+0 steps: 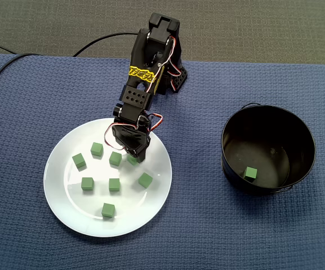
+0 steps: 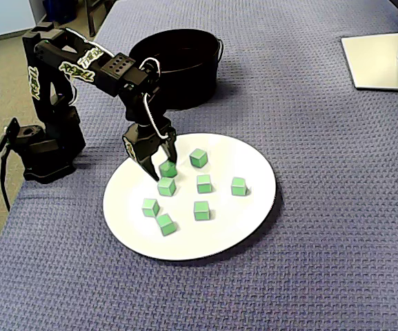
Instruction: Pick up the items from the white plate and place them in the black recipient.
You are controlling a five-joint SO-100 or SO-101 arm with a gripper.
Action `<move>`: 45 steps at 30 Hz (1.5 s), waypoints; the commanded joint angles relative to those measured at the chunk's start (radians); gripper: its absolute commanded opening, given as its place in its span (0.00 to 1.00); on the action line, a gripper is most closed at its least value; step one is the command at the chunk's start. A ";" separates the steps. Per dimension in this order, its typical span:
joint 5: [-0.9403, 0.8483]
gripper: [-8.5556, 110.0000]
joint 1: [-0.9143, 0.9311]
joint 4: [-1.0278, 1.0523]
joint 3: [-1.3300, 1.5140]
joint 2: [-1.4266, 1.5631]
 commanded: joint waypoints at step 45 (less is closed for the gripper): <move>0.370 0.46 -0.885 0.558 -0.658 0.195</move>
